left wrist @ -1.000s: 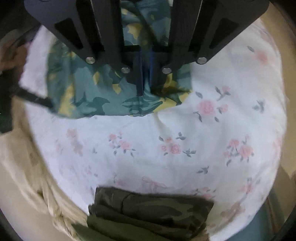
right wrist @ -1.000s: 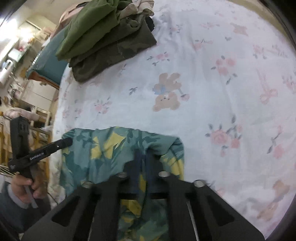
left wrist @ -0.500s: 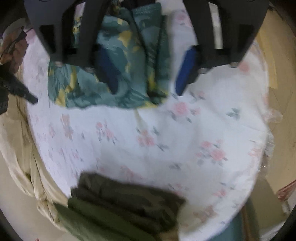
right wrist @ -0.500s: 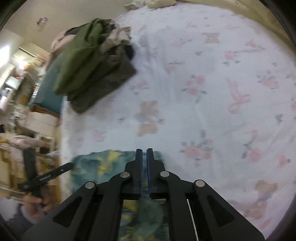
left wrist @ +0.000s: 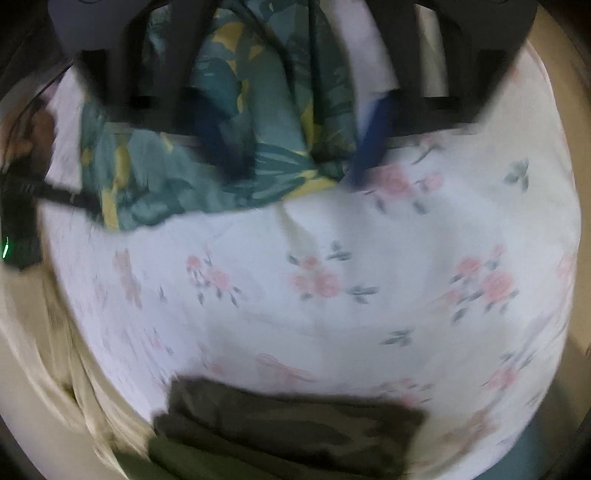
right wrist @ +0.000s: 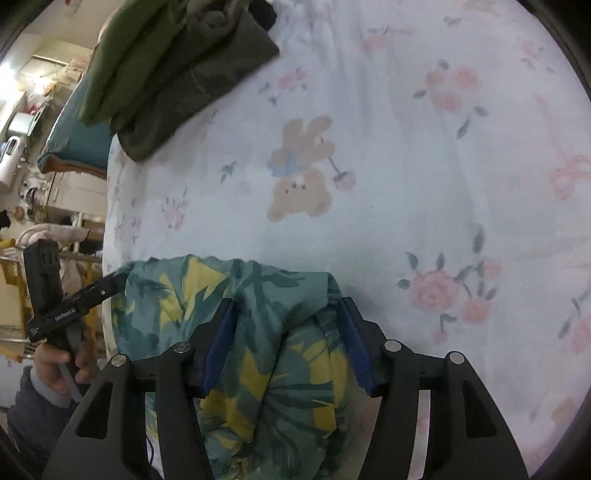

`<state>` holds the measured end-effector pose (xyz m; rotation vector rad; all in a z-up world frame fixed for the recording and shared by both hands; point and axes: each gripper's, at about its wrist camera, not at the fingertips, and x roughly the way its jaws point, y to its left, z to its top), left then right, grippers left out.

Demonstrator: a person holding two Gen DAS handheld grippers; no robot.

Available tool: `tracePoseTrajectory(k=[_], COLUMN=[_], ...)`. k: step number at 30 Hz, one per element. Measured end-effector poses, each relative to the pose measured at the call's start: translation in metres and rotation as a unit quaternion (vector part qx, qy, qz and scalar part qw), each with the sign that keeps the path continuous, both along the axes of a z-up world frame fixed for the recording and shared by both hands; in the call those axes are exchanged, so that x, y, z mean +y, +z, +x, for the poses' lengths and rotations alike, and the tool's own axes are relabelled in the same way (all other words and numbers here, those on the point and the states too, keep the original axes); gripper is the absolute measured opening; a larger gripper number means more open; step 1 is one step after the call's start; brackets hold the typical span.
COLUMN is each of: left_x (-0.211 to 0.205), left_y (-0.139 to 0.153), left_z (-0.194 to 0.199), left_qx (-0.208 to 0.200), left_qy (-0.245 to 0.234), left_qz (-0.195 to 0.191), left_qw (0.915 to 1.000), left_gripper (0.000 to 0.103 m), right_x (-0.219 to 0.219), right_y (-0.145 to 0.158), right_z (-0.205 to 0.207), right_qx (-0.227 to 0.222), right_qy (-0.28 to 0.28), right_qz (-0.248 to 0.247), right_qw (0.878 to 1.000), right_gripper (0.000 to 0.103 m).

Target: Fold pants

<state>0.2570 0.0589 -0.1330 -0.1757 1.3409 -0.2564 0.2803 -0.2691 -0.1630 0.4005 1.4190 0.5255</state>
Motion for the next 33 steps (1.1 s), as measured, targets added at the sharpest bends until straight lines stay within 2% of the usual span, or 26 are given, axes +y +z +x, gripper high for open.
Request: tracePoseTrajectory(k=[1,2,3,5,7,9,10,12,14,17,21,23,25,28,31,33], left_x=[-0.008,-0.015,-0.021,-0.016,-0.008,-0.013,-0.017,-0.022,-0.017,-0.014,-0.013,-0.013,-0.011,-0.015,-0.031,-0.041], left_y=[-0.002,0.001,0.009,0.022,0.04,0.057,0.059,0.06,0.063,0.075,0.081,0.083,0.086,0.089,0.08,0.07], left_z=[0.001,0.002,0.004,0.011,0.018,0.02,0.019,0.017,0.01,-0.006,-0.037,-0.053,-0.069,-0.097,-0.127,-0.147], left_qx=[0.005,-0.004,-0.024,-0.042,-0.083,-0.14,-0.152,-0.168,-0.174,-0.196,-0.219,-0.223,-0.224,-0.229,-0.222,-0.21], left_qy=[-0.029,-0.047,-0.058,-0.039,-0.013,-0.029,-0.043,-0.07,-0.074,-0.098,-0.141,-0.168,-0.182,-0.219,-0.282,-0.318], left_qz=[-0.011,0.002,0.024,0.011,-0.002,0.012,0.018,0.037,0.015,0.016,0.032,0.039,0.029,0.037,0.078,0.091], left_qw=[0.9995,0.9989,0.9977,0.9983,0.9965,0.9896,0.9873,0.9826,0.9819,0.9756,0.965,0.9594,0.957,0.9479,0.93,0.9203], left_gripper=[0.006,0.005,0.005,0.005,0.005,0.005,0.005,0.005,0.006,0.006,0.006,0.006,0.006,0.006,0.006,0.006], right_x=[0.003,0.006,0.01,0.01,0.004,0.005,0.007,0.009,0.006,-0.002,0.009,0.012,0.012,0.013,0.018,0.02], right_y=[0.0,0.001,0.007,0.022,0.044,0.061,0.061,0.061,0.065,0.077,0.097,0.1,0.1,0.096,0.09,0.081], right_z=[0.002,0.003,0.005,0.008,0.013,0.015,0.016,0.012,0.003,-0.011,-0.04,-0.057,-0.074,-0.098,-0.122,-0.136], right_qx=[0.001,-0.002,-0.018,-0.058,-0.112,-0.165,-0.169,-0.187,-0.206,-0.231,-0.28,-0.287,-0.286,-0.279,-0.265,-0.249], right_qy=[0.011,0.019,0.034,0.037,0.009,0.005,0.009,0.024,0.045,0.063,0.104,0.128,0.148,0.179,0.217,0.238], right_qz=[0.003,0.001,-0.01,-0.015,-0.018,-0.023,-0.025,-0.032,-0.039,-0.031,-0.047,-0.061,-0.066,-0.085,-0.118,-0.136], right_qw=[1.0,1.0,0.999,0.998,0.994,0.986,0.985,0.981,0.977,0.97,0.953,0.947,0.944,0.94,0.932,0.929], right_gripper=[0.034,0.014,0.012,0.009,0.008,0.008,0.008,0.008,0.008,0.008,0.008,0.008,0.008,0.008,0.007,0.006])
